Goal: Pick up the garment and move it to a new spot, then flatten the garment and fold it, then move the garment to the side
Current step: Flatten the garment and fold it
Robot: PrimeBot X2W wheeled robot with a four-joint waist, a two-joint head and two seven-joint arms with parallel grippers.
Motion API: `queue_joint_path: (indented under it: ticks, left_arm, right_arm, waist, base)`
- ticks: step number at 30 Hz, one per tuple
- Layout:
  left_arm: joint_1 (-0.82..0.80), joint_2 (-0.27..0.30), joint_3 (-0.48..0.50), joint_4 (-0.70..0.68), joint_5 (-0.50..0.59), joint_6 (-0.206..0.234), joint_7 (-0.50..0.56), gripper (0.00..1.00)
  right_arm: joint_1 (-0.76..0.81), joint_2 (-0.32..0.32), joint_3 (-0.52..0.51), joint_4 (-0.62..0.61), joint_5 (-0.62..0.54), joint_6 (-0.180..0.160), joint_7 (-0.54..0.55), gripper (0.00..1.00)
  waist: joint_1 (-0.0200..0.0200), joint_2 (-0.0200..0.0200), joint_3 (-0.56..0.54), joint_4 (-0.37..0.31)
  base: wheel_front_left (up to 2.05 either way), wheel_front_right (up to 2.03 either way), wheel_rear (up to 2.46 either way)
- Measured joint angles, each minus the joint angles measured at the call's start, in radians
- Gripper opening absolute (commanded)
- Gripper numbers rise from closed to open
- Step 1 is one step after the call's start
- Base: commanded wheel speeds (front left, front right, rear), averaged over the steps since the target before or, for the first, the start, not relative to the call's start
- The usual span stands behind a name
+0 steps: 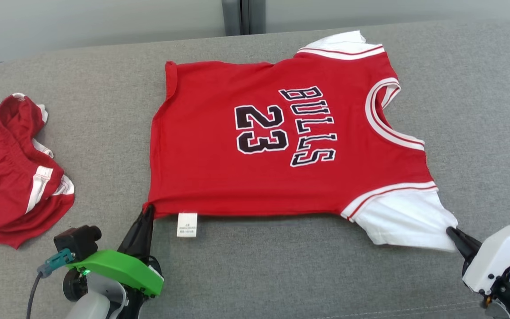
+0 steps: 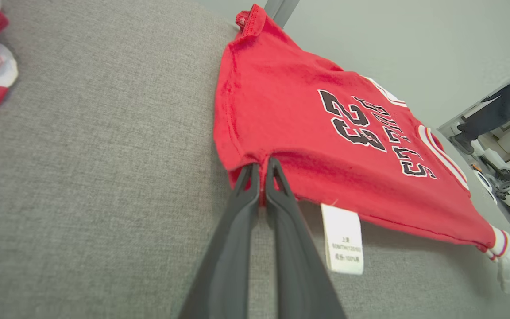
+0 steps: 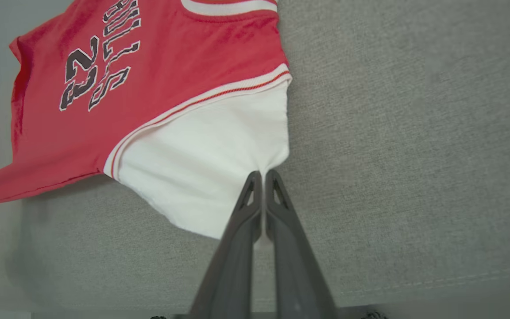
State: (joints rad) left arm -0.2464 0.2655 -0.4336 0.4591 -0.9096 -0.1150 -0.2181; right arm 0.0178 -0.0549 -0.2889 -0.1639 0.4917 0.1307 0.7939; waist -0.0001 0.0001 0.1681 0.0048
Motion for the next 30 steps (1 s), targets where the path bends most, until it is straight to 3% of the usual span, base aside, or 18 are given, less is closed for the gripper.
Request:
queue_joint_path:
  ticks: [15,24,30]
  left_arm:
    - [0.089,0.067,-0.042,-0.081,0.019,0.056,0.096,0.00]
    - [0.163,0.132,-0.070,-0.169,0.040,0.117,0.185,0.00]
    - [0.178,0.138,-0.060,-0.231,0.029,0.127,0.189,0.00]
  right_arm:
    - [0.113,0.005,-0.014,-0.086,0.046,0.000,0.189,0.00]
    - [0.187,0.006,-0.017,-0.178,0.069,0.000,0.324,0.00]
    - [0.175,0.005,-0.037,-0.216,0.067,0.000,0.296,0.00]
  waist:
    - [0.0000,0.0000,-0.017,0.022]
    - [0.0000,0.0000,-0.027,0.030]
    - [0.0000,0.0000,-0.025,0.033]
  base:
    - [0.00,0.00,0.00]
    - [0.00,0.00,0.00]
    - [0.00,0.00,0.00]
